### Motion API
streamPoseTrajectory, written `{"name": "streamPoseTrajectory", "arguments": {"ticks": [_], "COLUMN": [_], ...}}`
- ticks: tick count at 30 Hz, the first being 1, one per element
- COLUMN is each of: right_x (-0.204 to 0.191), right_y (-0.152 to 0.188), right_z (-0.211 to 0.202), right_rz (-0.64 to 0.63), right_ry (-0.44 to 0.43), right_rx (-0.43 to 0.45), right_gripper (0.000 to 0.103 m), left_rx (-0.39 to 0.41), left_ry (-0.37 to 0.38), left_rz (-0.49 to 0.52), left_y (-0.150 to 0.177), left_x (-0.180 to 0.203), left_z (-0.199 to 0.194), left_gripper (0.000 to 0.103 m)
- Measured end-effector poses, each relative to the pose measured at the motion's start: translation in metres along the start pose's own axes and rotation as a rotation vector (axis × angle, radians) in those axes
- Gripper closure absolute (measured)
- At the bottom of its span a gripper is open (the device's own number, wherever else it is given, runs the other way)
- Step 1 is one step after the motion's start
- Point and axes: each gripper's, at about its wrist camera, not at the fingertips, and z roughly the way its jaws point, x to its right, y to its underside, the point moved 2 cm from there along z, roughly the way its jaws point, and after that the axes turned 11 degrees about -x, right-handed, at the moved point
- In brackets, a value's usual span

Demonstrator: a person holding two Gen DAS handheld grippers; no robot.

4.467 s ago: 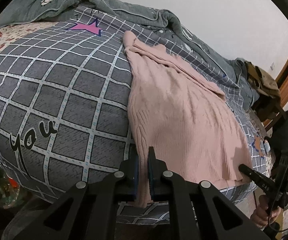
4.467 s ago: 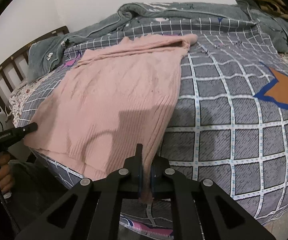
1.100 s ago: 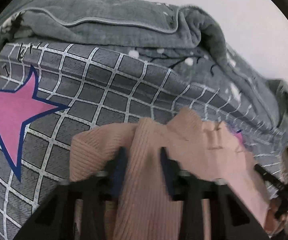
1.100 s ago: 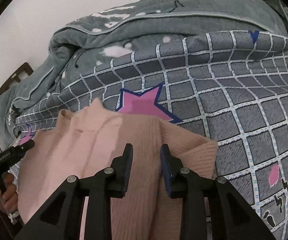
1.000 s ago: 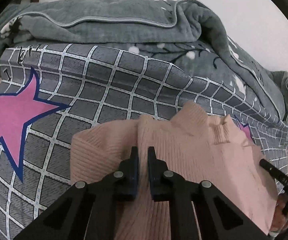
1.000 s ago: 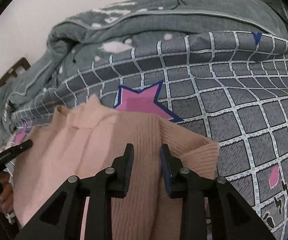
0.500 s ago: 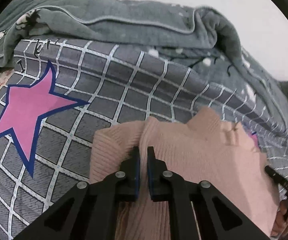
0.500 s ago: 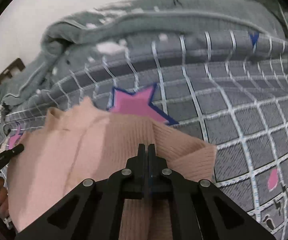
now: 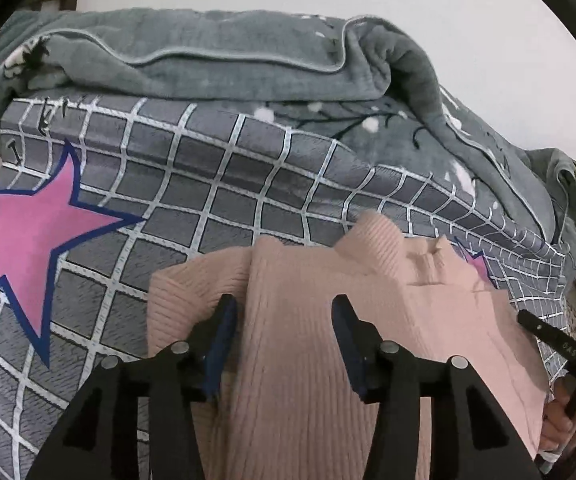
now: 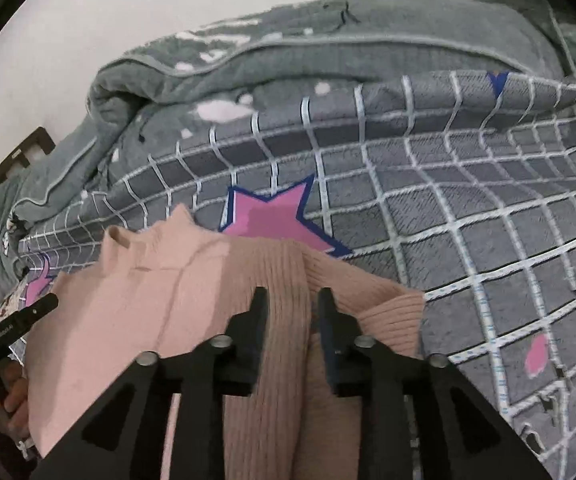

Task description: Fold small clothes

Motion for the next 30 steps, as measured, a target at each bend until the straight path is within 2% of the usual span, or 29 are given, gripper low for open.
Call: {"name": "streamPoseTrajectory", "arguments": {"ticks": [2,3,4,6,8,11,16,24,30], "right_x": [-0.005,-0.008,-0.01,-0.014,-0.016,-0.016,-0.006,0.006,0.002], "right_y": [0.001,0.003,0.004,0.013,0.027,0.049,0.08,0.085,0.075], "right_z": [-0.015,-0.025,-0.031,-0.048,-0.062,-0.069,-0.063,-0.043,-0.023], "right_rz": [-0.025,-0.044,-0.053,-0.069,-0.096,-0.14,-0.132,-0.034,-0.043], "right_ry": [0.028,0.034,0.037,0.025,0.019,0.061,0.067,-0.024,-0.008], "right_rx": [0.015,0.021,0.022,0.036,0.039,0.006,-0.048,-0.088,-0.114], "right_gripper": [0.065,0.057,0.043,0.026,0.025,0.025,0.025,0.025,0.026], "left_rx": [-0.003,-0.002,0.002,0.008,0.006,0.001,-0.02,-0.082,-0.095], "left_ry": [0.01,0.012,0.015,0.039,0.054,0.072,0.075,0.152,0.108], "left_rz": [0.0,-0.001,-0.004,-0.011,-0.022,-0.025,-0.018,-0.104,-0.083], "left_y": [0.003,0.004,0.005,0.011,0.017,0.037,0.071,0.076,0.067], "left_x": [0.001,0.001,0.0,-0.005,-0.007,-0.013,-0.024,-0.041,-0.035], "left_z": [-0.007,-0.01,-0.014,-0.025,-0.033,-0.044,-0.055,-0.042,-0.028], "left_gripper": [0.053,0.053,0.051,0.049,0.049,0.048,0.048,0.048,0.048]}}
